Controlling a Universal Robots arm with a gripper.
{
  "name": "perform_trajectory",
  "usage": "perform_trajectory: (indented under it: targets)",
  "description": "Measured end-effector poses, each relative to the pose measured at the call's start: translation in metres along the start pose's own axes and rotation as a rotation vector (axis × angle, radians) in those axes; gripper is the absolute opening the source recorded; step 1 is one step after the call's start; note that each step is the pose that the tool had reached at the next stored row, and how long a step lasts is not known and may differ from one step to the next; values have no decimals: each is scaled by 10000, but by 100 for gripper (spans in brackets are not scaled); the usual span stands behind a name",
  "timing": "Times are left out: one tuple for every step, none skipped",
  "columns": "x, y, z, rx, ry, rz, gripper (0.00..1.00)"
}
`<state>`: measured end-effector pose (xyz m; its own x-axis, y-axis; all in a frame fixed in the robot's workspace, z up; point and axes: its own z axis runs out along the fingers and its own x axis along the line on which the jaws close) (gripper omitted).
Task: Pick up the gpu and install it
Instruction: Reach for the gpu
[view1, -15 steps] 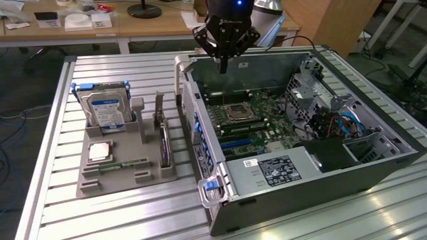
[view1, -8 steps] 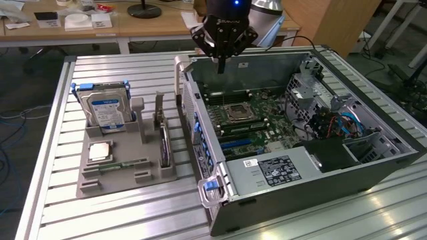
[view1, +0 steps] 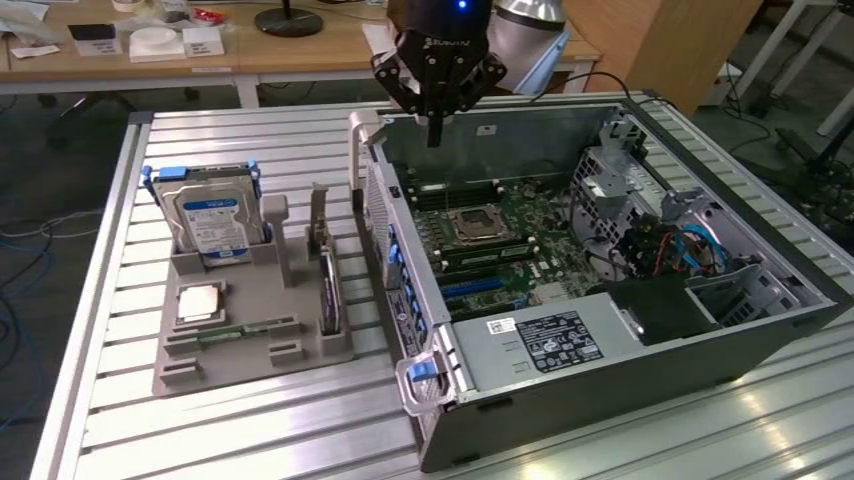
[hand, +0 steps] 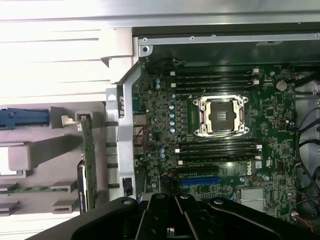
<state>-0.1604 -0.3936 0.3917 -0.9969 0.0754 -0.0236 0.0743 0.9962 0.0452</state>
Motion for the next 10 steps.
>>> perform_trajectory:
  targets:
    - [13, 1, 0, 1, 0, -1, 11]
    - [26, 3, 1, 1, -1, -1, 11]
    - [40, 4, 1, 1, -2, -1, 11]
    - [54, 5, 2, 1, -4, -1, 11]
    - [67, 7, 3, 0, -6, -1, 11]
    - [80, 9, 3, 0, -7, -1, 11]
    - [93, 12, 4, 0, -7, -1, 11]
    - [104, 14, 4, 1, -7, -1, 11]
    - [116, 16, 5, 1, -7, 0, 11]
    - [127, 18, 5, 1, -7, 0, 11]
